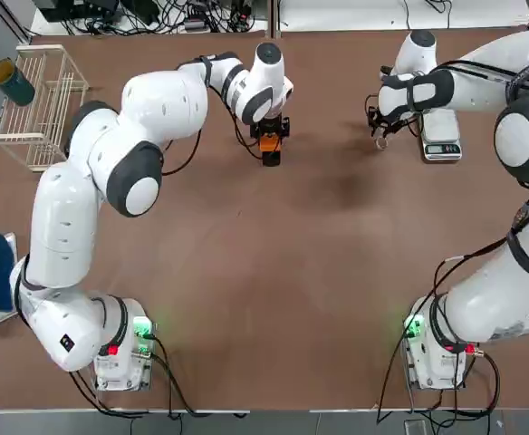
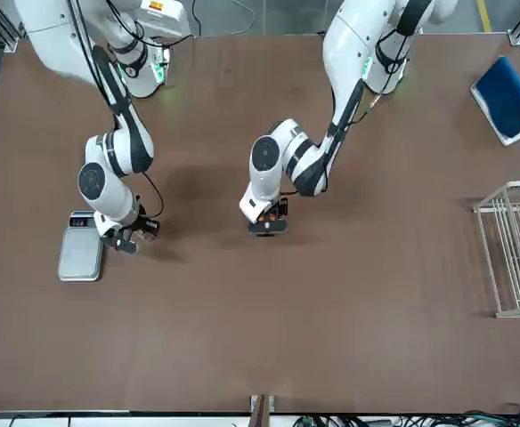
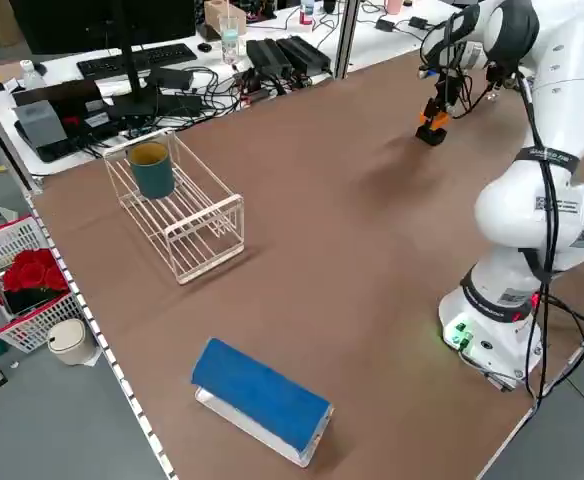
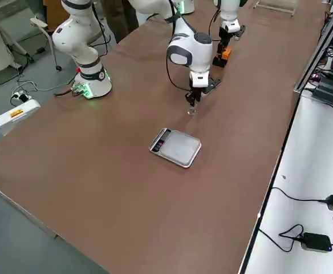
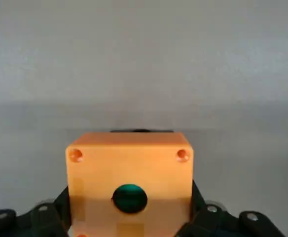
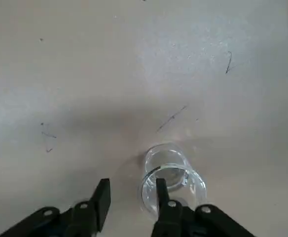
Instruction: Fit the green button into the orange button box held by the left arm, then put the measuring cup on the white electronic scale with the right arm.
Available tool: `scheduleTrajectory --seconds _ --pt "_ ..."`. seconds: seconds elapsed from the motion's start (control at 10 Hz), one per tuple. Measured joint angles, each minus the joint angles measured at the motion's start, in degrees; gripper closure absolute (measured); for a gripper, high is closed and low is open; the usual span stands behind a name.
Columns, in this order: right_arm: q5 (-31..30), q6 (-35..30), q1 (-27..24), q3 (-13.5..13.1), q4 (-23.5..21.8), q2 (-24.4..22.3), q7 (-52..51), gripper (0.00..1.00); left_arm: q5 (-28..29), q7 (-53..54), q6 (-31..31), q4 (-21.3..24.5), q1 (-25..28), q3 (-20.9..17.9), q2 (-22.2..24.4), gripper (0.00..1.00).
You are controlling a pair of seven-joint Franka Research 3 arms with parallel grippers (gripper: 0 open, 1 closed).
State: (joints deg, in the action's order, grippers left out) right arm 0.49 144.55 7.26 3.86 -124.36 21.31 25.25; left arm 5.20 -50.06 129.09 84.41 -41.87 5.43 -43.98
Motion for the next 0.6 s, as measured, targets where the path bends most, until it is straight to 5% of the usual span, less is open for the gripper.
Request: scheduleTrajectory --seconds 0.6 --pt "0.0 0.22 -0.32 -0.31 0.0 0.01 0.02 0.75 0.0 -1.56 0.13 0.0 0.0 0.02 0.0 0.14"
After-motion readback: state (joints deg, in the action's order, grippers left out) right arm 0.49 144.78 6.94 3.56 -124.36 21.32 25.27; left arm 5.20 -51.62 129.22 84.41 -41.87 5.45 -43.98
